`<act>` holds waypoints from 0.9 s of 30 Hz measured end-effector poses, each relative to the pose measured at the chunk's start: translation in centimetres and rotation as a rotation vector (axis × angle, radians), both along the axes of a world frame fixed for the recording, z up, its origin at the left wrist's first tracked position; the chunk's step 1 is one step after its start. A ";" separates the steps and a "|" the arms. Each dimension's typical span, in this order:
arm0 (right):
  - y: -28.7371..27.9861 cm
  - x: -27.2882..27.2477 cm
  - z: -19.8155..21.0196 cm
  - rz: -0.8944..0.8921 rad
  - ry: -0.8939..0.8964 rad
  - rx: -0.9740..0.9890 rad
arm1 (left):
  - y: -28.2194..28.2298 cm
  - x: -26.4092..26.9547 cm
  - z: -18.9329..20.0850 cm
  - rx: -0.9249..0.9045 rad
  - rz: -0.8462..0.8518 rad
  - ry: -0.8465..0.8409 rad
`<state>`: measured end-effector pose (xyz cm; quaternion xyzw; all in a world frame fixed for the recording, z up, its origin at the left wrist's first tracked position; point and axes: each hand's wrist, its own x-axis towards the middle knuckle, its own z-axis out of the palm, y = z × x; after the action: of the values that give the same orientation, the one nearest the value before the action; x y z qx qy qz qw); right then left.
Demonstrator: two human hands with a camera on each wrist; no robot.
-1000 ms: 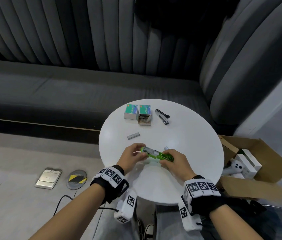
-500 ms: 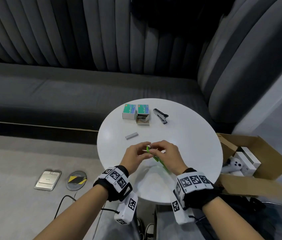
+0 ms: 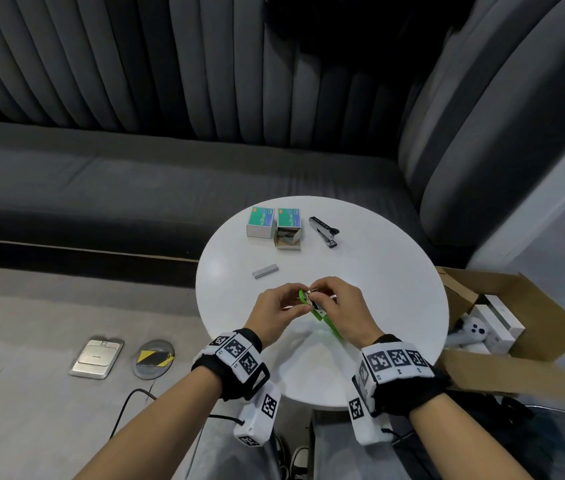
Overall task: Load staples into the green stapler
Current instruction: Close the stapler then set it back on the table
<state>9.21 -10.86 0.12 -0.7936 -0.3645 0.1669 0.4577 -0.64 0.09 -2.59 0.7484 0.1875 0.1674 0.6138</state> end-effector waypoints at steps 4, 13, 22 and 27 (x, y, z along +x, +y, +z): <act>-0.2 0.0 -0.3 -0.017 0.019 0.042 | -0.1 0.2 -0.2 -0.008 -0.007 -0.008; -1.5 1.4 -0.2 0.028 0.131 -0.190 | 0.5 -0.2 -0.8 -0.029 0.034 -0.010; -2.9 1.5 -1.2 0.197 0.167 -0.348 | 1.1 -0.9 -1.3 -0.236 0.105 -0.036; -2.6 1.5 -0.6 0.210 0.265 -0.264 | 1.0 -0.7 -0.8 -0.473 0.128 -0.127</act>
<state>10.68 -13.47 -0.52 -0.7755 -0.3566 0.3629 0.3738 -1.36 1.05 -3.39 0.5586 0.2294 0.2041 0.7705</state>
